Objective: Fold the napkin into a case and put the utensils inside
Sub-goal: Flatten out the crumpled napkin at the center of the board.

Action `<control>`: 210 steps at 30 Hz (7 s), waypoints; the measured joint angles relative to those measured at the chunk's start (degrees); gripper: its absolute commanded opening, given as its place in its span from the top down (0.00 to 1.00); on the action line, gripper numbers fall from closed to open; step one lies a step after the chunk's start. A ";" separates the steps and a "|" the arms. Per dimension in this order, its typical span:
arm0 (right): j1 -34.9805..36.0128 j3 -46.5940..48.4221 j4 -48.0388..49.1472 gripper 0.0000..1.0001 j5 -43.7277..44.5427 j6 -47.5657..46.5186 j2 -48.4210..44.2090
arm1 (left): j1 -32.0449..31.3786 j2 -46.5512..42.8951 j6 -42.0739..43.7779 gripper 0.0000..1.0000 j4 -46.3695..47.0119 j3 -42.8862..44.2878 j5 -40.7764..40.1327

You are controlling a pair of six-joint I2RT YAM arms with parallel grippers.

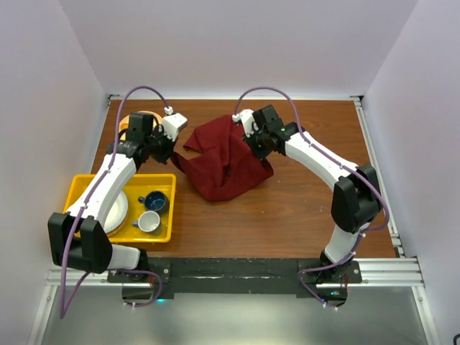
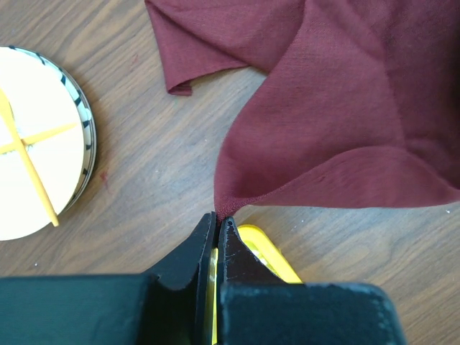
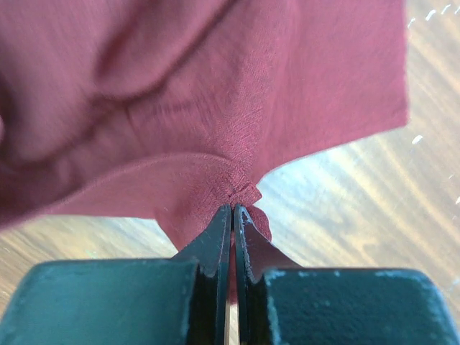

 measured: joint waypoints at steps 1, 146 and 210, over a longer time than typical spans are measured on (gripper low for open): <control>-0.20 -1.36 -0.07 1.00 -0.28 -0.50 -0.09 | 0.00 0.00 0.02 1.00 -0.09 0.00 0.24; -19.19 27.58 -0.37 1.00 0.68 -4.37 -44.94 | 0.02 -15.80 6.43 1.00 -4.76 39.34 13.16; -21.86 -2.86 -20.61 0.09 -10.01 -18.58 10.10 | -11.91 25.70 8.17 0.41 -5.38 5.86 9.62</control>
